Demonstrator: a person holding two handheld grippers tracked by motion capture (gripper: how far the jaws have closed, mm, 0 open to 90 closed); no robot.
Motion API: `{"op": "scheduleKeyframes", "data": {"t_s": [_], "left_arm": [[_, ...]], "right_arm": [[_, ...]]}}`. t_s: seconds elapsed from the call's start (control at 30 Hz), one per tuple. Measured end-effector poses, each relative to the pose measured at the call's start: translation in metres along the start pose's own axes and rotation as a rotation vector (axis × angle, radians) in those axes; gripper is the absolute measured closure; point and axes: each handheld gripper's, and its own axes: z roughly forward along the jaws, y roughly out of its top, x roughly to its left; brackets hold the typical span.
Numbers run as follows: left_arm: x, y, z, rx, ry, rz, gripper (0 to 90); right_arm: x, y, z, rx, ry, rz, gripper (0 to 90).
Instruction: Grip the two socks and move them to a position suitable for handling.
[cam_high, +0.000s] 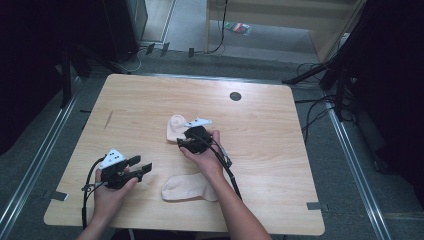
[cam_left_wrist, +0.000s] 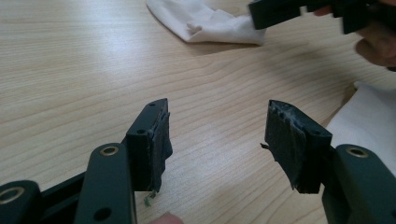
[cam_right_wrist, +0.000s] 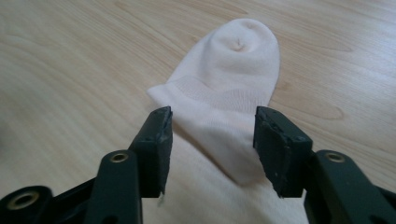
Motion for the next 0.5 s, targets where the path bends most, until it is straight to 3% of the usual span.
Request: {"op": "scheduleKeyframes", "data": {"t_s": [0.1, 0.17, 0.3, 0.43, 0.5], "left_arm": [[0.000, 0.000, 0.001, 0.007, -0.003, 0.000, 41.4], [0.000, -0.001, 0.001, 0.008, -0.007, 0.001, 41.7], [0.000, -0.001, 0.002, 0.009, -0.004, -0.005, 42.5], [0.000, -0.001, 0.002, 0.010, -0.006, -0.008, 42.8], [0.001, -0.001, 0.002, 0.010, -0.003, -0.007, 42.9]], "right_arm": [[0.000, 0.002, 0.015, 0.038, -0.032, -0.017, 45.7], [0.002, -0.001, 0.023, 0.057, -0.069, -0.042, 50.5], [0.005, -0.002, 0.023, 0.064, -0.147, -0.127, 81.0], [0.002, 0.000, 0.015, 0.075, -0.109, -0.102, 85.3], [0.003, 0.002, 0.004, 0.046, -0.070, -0.071, 85.5]]}}
